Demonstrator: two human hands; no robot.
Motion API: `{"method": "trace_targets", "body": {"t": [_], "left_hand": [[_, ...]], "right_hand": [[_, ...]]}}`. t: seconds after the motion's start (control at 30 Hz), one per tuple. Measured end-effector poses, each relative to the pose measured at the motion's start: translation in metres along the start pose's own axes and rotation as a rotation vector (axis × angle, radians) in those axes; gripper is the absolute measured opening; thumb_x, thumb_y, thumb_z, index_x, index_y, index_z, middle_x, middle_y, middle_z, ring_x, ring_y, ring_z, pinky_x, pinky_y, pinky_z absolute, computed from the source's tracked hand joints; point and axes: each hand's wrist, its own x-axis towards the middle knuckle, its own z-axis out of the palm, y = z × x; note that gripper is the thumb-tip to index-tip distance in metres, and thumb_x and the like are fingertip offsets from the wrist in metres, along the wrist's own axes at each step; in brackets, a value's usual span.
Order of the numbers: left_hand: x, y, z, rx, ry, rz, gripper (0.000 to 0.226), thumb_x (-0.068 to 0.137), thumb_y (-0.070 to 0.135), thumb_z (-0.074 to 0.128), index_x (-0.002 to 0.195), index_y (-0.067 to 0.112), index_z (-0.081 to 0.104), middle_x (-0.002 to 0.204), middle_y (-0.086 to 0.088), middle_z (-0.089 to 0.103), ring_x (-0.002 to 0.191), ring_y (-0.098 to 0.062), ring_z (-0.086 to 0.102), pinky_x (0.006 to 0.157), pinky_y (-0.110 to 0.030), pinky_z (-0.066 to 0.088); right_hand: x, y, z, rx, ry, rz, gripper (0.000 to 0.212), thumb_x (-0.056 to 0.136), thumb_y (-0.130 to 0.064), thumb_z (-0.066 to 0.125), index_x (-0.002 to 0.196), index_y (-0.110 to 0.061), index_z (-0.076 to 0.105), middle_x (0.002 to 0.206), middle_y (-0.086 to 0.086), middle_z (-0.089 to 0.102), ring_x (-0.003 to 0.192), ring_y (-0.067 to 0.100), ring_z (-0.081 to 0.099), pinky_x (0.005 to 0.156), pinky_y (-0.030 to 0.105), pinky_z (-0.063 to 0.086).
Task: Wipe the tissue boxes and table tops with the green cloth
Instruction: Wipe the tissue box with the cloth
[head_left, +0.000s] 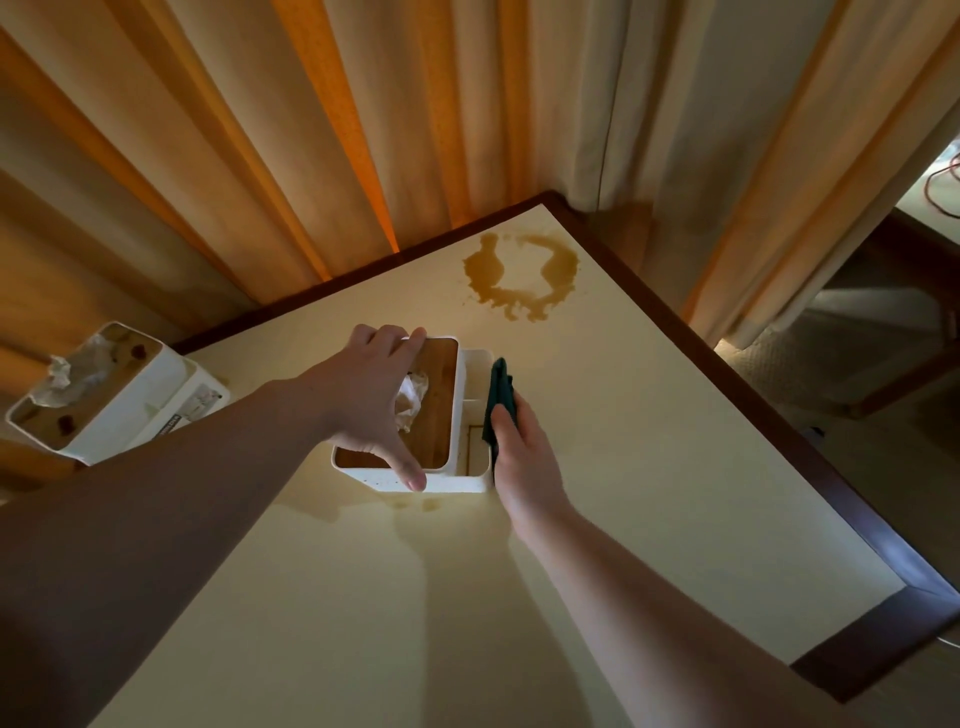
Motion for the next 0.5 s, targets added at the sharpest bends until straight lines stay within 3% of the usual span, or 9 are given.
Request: {"method": "trace_targets", "body": {"t": [0.17, 0.3, 0.5], "left_hand": [[-0.001, 0.0, 0.0, -0.015, -0.002, -0.001, 0.175, 0.026, 0.1, 0.069, 0.16, 0.028, -0.017, 0.165, 0.006, 0.003, 0.151, -0.027, 0.003, 0.122, -0.048, 0.027], [0.001, 0.0, 0.0, -0.012, -0.011, 0.008, 0.174, 0.028, 0.1, 0.07, 0.16, 0.028, -0.017, 0.165, 0.005, 0.003, 0.15, -0.028, 0.003, 0.123, -0.049, 0.025], [0.002, 0.0, 0.001, -0.017, -0.007, 0.002, 0.171, 0.029, 0.099, 0.071, 0.16, 0.031, -0.016, 0.164, 0.005, 0.004, 0.15, -0.028, 0.004, 0.122, -0.048, 0.025]], "right_hand": [[-0.049, 0.024, -0.001, 0.022, -0.026, -0.006, 0.042, 0.111, -0.029, 0.043, 0.153, -0.035, 0.045, 0.135, -0.018, 0.063, 0.121, -0.001, 0.06, 0.105, 0.028, 0.049], [-0.03, 0.014, 0.001, 0.103, -0.028, 0.015, 0.039, 0.108, -0.021, 0.046, 0.145, -0.031, 0.055, 0.125, -0.009, 0.071, 0.114, 0.012, 0.067, 0.101, 0.041, 0.056], [0.035, -0.016, 0.003, 0.057, -0.015, 0.038, 0.044, 0.103, -0.034, 0.047, 0.146, -0.033, 0.054, 0.126, -0.006, 0.071, 0.112, 0.017, 0.069, 0.1, 0.054, 0.056]]}}
